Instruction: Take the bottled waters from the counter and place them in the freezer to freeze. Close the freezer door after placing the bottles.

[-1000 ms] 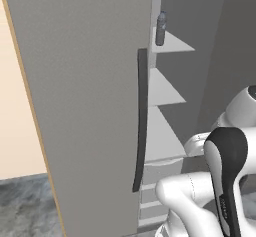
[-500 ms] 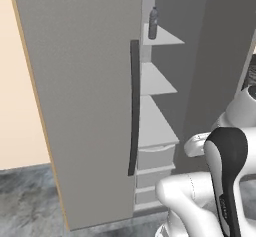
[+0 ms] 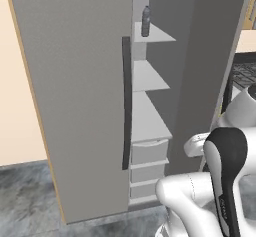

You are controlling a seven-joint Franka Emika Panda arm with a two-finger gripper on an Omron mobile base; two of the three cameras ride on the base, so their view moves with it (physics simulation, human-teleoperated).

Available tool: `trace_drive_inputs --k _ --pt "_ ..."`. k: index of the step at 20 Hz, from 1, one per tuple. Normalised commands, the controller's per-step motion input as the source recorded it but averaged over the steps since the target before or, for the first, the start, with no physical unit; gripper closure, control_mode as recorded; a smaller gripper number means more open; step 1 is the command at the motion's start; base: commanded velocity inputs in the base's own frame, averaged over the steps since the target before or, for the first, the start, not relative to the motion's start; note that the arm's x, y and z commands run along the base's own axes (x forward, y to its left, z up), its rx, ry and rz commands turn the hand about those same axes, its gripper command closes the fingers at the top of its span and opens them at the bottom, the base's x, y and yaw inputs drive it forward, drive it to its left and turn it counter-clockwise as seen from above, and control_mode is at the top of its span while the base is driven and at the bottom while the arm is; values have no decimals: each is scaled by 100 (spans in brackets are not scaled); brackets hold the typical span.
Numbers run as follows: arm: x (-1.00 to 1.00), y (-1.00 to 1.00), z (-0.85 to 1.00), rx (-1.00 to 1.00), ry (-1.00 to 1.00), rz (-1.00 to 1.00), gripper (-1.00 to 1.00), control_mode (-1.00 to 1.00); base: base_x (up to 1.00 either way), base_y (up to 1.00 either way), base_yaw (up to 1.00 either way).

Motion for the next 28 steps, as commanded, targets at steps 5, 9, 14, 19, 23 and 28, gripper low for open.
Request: trace_drive_inputs --k 5,9,14,19,23,28 --pt "0 0 0 0 0 0 -100 100 0 -43 0" --pt "0 0 0 0 0 0 -100 100 0 -64 0" --pt "0 0 0 0 0 0 -100 100 0 -67 0" --pt "0 0 0 0 0 0 -100 100 0 -73 0" --pt "0 0 0 0 0 0 -100 100 5 -86 0" --pt "0 0 0 0 0 0 -100 100 9 -80 0"
